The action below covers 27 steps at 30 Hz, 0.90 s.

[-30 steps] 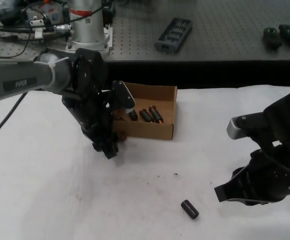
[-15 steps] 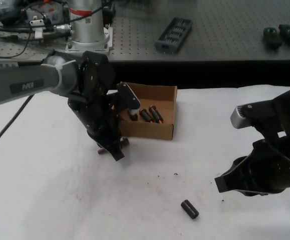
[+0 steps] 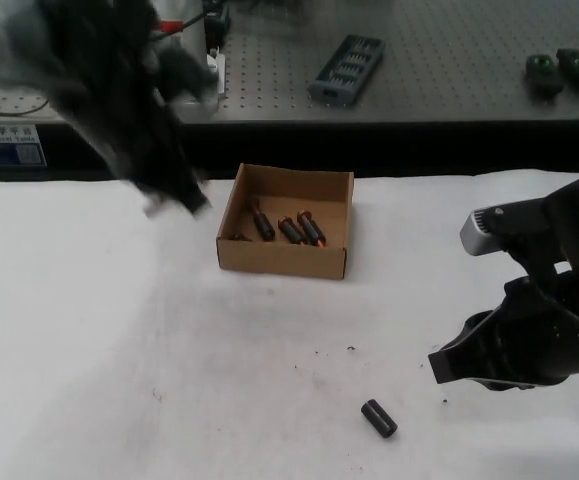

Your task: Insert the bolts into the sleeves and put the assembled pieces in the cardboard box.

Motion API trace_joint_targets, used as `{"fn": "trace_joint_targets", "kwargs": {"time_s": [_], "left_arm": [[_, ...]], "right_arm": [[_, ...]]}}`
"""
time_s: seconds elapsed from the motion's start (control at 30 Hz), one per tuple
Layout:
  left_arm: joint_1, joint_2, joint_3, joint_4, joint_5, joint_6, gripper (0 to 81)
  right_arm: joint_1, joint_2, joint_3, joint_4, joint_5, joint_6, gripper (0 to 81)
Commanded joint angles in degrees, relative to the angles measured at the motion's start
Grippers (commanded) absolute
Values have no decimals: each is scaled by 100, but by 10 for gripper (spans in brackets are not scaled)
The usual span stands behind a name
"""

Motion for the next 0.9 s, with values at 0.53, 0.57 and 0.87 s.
{"fn": "trace_joint_targets", "kwargs": {"time_s": [0.53, 0.57, 0.87], "left_arm": [[-110, -2614, 3366, -987, 399, -1183, 6], [-131, -2659, 3623, -1223, 439, -1259, 6], [-415, -2197, 4965, -2652, 701, -1483, 6]], "right_arm": [[-39, -184, -14, -1, -42, -17, 209], [-39, -208, -14, -1, -42, -17, 209], [-39, -344, -14, 9, -42, 4, 209]]}}
